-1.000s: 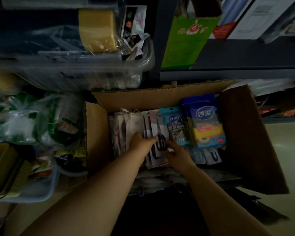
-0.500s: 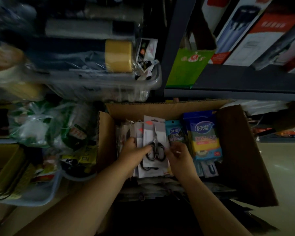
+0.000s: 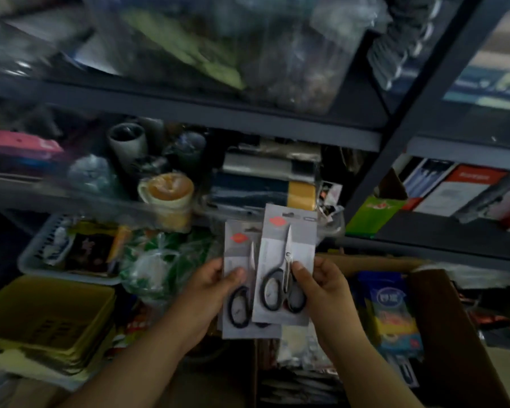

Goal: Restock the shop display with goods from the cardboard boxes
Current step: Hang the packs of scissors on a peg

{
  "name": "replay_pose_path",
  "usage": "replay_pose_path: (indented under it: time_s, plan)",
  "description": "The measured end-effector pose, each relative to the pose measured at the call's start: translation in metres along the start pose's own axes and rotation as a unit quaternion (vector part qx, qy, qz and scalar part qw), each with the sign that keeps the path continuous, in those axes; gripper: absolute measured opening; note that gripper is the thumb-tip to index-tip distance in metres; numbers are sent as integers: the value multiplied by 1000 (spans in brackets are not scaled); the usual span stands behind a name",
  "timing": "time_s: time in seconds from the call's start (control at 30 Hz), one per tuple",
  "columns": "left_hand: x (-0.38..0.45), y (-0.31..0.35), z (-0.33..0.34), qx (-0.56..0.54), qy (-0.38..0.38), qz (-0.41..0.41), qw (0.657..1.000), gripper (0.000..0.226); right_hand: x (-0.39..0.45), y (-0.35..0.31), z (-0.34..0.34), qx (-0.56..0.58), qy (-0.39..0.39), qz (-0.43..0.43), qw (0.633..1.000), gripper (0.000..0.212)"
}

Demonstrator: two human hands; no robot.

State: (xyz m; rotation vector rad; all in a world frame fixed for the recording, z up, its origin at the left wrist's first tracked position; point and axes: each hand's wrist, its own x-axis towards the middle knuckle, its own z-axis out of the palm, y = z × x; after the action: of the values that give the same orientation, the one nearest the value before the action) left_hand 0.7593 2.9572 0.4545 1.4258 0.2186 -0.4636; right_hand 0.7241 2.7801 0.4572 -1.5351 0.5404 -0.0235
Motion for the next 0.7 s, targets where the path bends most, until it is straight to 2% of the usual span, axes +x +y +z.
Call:
replay_pose_path:
  time_s: [0.2,0.4,0.7]
  plan:
    - [-5,64,-114,31,47,86,995,11,-18,-49,99,-25,-34,-64,997,13]
    - [-4,124,-237,40,67,138,987,9,-38,-84,220,2,-15,-89,996,16]
    - [11,211,-332,66,67,232,968,12,-51,-150,319,13,-9,-162,987,17]
